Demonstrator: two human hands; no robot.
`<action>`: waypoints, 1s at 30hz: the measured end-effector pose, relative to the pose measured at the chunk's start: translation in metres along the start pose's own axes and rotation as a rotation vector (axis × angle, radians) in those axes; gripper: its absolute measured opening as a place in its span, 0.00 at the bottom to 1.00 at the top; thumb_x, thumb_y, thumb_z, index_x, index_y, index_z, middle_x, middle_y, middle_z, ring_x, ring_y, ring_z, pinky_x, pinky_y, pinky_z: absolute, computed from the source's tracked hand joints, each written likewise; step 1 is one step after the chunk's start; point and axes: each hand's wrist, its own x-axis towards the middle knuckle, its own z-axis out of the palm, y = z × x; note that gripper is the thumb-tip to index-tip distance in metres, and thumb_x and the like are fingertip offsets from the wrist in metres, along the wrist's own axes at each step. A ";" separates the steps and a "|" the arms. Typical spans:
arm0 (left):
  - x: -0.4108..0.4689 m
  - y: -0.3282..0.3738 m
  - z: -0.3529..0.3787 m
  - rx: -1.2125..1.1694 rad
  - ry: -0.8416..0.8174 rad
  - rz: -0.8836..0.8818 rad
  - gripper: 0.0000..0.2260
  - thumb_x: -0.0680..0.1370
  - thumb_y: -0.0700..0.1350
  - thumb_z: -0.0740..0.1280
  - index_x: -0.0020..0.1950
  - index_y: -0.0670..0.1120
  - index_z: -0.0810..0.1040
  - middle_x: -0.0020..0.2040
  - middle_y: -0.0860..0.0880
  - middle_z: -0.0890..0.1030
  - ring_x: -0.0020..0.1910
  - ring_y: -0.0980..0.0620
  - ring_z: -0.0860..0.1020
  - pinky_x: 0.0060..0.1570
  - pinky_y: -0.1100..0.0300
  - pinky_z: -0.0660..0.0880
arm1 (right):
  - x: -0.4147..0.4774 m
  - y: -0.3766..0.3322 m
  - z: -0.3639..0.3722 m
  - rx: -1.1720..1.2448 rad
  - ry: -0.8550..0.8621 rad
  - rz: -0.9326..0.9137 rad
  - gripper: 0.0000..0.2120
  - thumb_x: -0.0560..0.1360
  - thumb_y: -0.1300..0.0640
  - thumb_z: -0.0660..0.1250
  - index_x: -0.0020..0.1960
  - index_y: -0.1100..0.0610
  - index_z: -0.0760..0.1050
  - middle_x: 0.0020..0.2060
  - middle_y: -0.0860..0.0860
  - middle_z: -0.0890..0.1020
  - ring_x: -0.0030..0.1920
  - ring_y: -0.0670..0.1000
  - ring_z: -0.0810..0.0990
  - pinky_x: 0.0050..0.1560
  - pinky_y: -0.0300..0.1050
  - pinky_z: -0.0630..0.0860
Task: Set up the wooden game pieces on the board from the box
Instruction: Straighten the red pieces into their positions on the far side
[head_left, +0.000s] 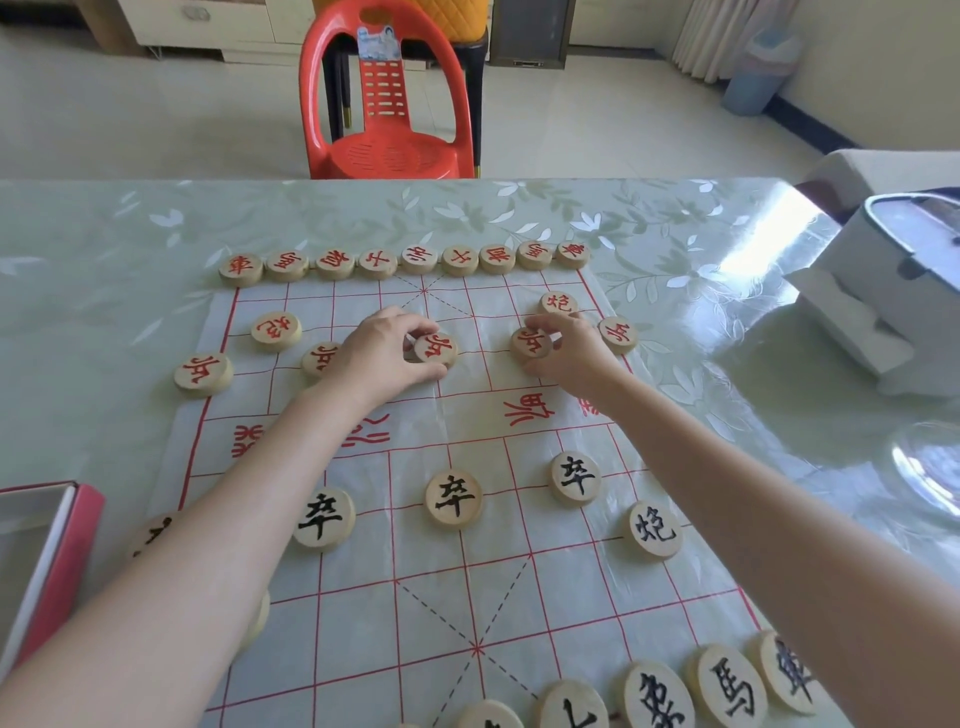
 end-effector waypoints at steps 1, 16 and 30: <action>0.000 0.000 0.001 -0.002 0.009 -0.001 0.21 0.67 0.49 0.75 0.59 0.51 0.77 0.54 0.49 0.75 0.50 0.54 0.75 0.53 0.57 0.72 | -0.001 0.000 -0.001 -0.003 -0.002 -0.002 0.27 0.71 0.60 0.69 0.69 0.49 0.68 0.61 0.56 0.71 0.64 0.59 0.68 0.63 0.53 0.71; -0.002 0.001 0.005 0.074 0.073 -0.054 0.20 0.66 0.54 0.75 0.55 0.50 0.77 0.53 0.49 0.76 0.52 0.50 0.75 0.50 0.55 0.73 | -0.002 0.004 0.002 0.031 0.002 -0.053 0.27 0.70 0.60 0.69 0.68 0.50 0.68 0.62 0.54 0.68 0.64 0.59 0.66 0.65 0.56 0.69; -0.005 0.005 0.007 0.209 0.137 -0.051 0.22 0.66 0.60 0.72 0.54 0.48 0.76 0.52 0.49 0.78 0.54 0.47 0.72 0.52 0.55 0.68 | 0.000 0.009 0.004 0.027 0.018 -0.073 0.27 0.72 0.59 0.69 0.68 0.49 0.68 0.66 0.53 0.65 0.65 0.57 0.64 0.67 0.56 0.66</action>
